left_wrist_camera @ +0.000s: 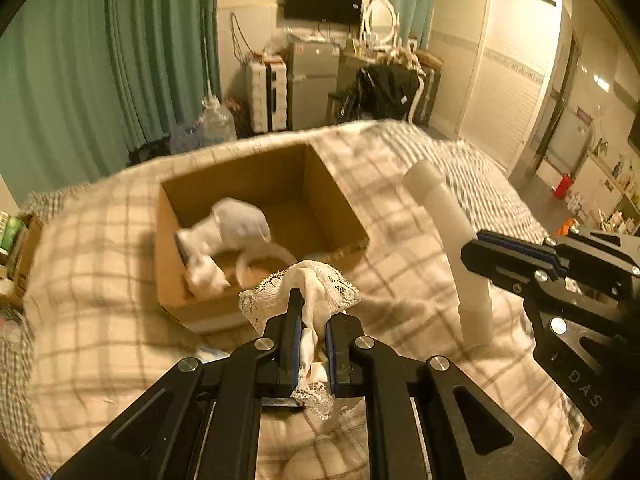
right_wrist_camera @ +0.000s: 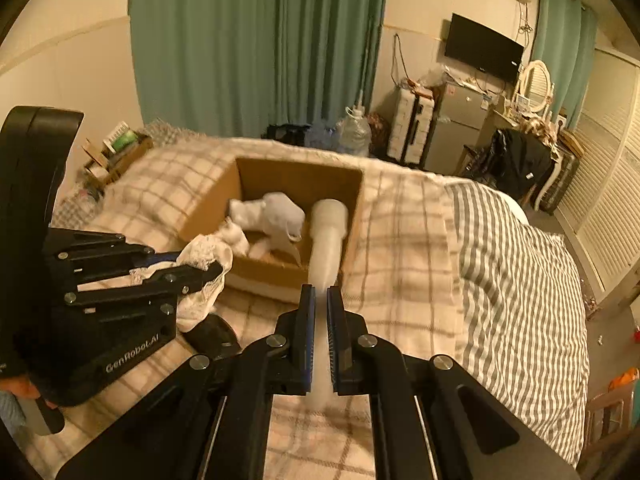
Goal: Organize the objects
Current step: 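Carry the tube and lace cloth into the box while both grippers open to release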
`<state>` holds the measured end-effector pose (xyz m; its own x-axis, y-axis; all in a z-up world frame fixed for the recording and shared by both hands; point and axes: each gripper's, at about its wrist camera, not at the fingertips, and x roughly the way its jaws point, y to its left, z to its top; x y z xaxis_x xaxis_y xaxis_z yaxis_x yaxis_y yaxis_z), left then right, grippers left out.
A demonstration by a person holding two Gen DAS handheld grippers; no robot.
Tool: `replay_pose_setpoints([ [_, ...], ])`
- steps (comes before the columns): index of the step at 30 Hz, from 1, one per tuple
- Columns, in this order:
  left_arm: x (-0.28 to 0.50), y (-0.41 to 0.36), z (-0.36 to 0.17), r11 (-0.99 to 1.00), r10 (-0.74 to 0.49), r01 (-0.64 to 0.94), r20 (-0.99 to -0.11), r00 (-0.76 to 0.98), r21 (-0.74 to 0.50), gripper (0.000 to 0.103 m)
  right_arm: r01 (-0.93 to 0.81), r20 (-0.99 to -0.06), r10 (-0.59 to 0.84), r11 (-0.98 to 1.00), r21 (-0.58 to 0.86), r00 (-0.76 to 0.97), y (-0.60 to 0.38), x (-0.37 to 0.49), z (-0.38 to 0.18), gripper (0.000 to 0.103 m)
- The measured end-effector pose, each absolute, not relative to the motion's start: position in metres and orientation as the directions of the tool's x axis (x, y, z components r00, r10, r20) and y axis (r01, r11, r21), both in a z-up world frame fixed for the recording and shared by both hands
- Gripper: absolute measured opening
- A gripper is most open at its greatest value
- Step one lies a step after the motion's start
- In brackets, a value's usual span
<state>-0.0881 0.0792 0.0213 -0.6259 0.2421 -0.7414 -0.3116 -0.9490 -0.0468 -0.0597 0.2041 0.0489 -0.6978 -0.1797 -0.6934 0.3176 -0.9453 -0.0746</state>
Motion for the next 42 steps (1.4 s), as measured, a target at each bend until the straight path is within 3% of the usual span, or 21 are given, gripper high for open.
replay_pose_setpoints([
  [9, -0.11, 0.048, 0.064, -0.967, 0.199, -0.253, -0.689, -0.697, -0.023, 0.009, 0.353, -0.656, -0.194, -0.928, -0.119, -0.73, 0.176, -0.084, 0.092, 0.005],
  [17, -0.158, 0.034, 0.067, -0.975, 0.173, -0.22, -0.674, -0.719, -0.015, 0.009, 0.382, -0.649, -0.212, -0.914, -0.133, -0.731, 0.147, -0.136, 0.098, 0.005],
  [32, -0.253, 0.032, -0.028, -0.98, 0.15, -0.199, -0.757, -0.636, -0.027, 0.009, 0.388, -0.745, -0.183, -0.915, -0.109, -0.641, 0.137, -0.248, -0.002, 0.005],
  [35, -0.261, 0.029, -0.041, -0.977, 0.157, -0.21, -0.762, -0.628, -0.029, 0.009, 0.372, -0.742, -0.183, -0.924, -0.095, -0.644, 0.144, -0.256, -0.02, 0.01],
  [38, -0.263, 0.028, -0.049, -0.978, 0.15, -0.207, -0.762, -0.63, -0.021, 0.015, 0.361, -0.738, -0.179, -0.928, -0.094, -0.651, 0.147, -0.258, -0.029, 0.014],
  [40, -0.263, 0.027, -0.052, -0.979, 0.149, -0.201, -0.768, -0.623, -0.026, 0.029, 0.351, -0.73, -0.172, -0.931, -0.099, -0.662, 0.149, -0.258, -0.027, 0.017],
  [42, -0.259, 0.027, -0.049, -0.98, 0.151, -0.198, -0.762, -0.629, -0.03, 0.054, 0.337, -0.719, -0.165, -0.936, -0.102, -0.675, 0.152, -0.254, -0.02, 0.034],
])
